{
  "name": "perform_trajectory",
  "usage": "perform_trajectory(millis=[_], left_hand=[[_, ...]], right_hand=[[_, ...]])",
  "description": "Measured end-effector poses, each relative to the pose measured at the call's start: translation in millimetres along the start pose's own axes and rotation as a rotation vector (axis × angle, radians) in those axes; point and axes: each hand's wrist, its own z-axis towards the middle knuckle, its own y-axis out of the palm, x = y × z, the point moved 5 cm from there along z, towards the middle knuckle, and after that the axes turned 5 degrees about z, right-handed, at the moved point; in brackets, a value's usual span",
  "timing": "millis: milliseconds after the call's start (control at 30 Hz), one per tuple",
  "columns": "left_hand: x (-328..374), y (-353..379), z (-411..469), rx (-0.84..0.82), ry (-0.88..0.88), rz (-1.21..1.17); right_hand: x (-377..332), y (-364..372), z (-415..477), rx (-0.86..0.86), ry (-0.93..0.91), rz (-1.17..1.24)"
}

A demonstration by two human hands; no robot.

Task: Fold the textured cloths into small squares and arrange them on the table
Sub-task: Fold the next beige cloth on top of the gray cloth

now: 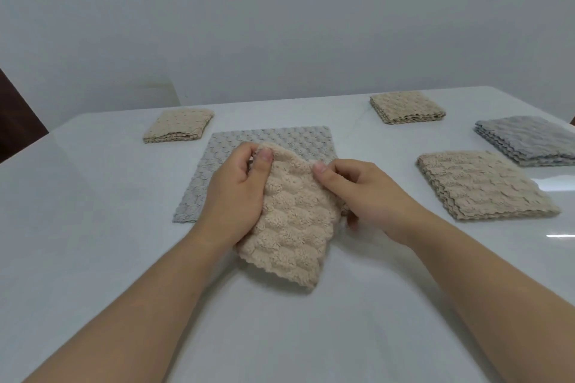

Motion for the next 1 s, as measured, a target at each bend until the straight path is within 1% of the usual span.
perform_trajectory(millis=[67, 167, 267, 333, 367, 433, 500, 567, 667, 767, 900, 1000], left_hand=[[-3, -1, 1, -0.004, -0.043, -0.061], [-8, -3, 2, -0.038, -0.107, -0.117], [-10, 0, 3, -0.085, -0.104, -0.093], [-11, 3, 3, -0.113, -0.101, -0.068], [-12, 4, 3, -0.121, -0.106, -0.058], [-14, 5, 3, -0.124, -0.119, -0.047], [-16, 7, 4, -0.123, -0.138, -0.039], [-18, 9, 4, -0.106, -0.166, -0.034], [-21, 8, 5, -0.073, -0.192, -0.044], [-24, 4, 6, -0.020, -0.225, -0.070], [-22, 3, 5, 0.028, -0.222, -0.099], [-20, 6, 3, 0.033, -0.200, -0.078]], right_hand=[[-2, 1, -3, -0.090, 0.001, 0.067], [-4, 2, -7, -0.204, 0.059, 0.151], [-1, 0, -7, -0.287, 0.108, 0.201], [0, -1, -7, -0.309, 0.138, 0.174], [1, -2, -7, -0.295, 0.145, 0.146], [2, -4, -5, -0.213, 0.145, 0.112], [4, -4, -2, -0.142, 0.155, 0.104], [4, -4, 0, -0.110, 0.171, 0.110], [6, -3, 1, -0.084, 0.190, 0.175], [7, -1, 2, -0.060, 0.162, 0.260], [6, -4, 5, 0.041, 0.102, 0.355], [8, -7, 6, 0.097, 0.084, 0.357]])
